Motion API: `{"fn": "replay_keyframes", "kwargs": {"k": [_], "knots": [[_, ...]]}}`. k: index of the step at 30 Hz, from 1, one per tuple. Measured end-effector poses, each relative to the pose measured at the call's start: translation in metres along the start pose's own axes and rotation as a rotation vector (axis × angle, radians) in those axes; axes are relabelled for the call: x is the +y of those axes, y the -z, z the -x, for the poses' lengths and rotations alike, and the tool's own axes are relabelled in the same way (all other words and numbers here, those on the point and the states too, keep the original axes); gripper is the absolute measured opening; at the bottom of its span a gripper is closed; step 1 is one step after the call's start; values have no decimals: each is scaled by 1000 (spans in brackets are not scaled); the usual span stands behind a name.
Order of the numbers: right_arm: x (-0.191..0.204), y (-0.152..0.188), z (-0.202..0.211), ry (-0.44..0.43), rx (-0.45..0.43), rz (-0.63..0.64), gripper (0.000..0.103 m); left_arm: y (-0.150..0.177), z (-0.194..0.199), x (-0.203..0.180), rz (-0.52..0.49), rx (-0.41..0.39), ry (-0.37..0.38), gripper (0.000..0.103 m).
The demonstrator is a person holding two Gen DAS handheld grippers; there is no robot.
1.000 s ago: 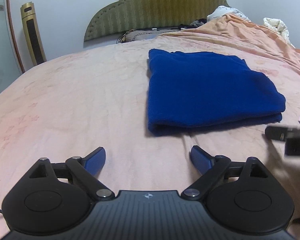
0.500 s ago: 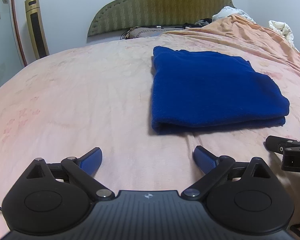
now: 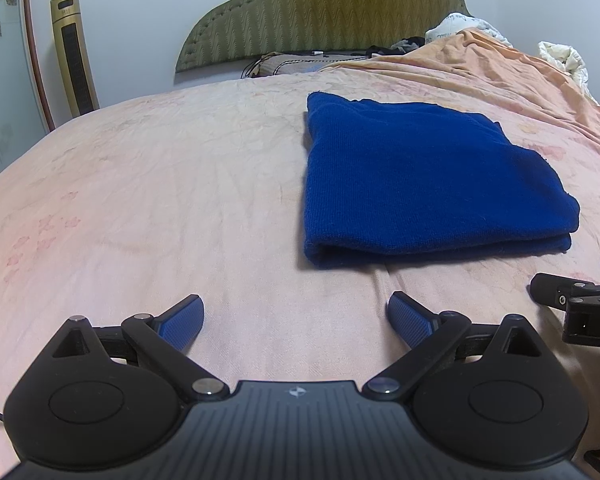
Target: Fold small clothes
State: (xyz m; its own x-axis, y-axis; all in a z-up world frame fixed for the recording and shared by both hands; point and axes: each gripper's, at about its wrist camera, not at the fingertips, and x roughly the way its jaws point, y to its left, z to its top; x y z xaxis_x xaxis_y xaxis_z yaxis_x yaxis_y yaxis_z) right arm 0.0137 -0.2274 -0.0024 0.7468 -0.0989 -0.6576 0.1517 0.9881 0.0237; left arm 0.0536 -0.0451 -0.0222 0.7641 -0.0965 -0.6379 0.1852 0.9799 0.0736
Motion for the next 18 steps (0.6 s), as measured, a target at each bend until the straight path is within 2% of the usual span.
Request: {"fn": "replay_keyframes", "kwargs": {"k": [9, 18], "knots": [[1, 0, 0, 1, 0, -1, 103, -1, -1, 7, 17, 21, 17, 101], [9, 8, 15, 40, 26, -14, 103, 2, 20, 14, 22, 18, 42, 101]]}}
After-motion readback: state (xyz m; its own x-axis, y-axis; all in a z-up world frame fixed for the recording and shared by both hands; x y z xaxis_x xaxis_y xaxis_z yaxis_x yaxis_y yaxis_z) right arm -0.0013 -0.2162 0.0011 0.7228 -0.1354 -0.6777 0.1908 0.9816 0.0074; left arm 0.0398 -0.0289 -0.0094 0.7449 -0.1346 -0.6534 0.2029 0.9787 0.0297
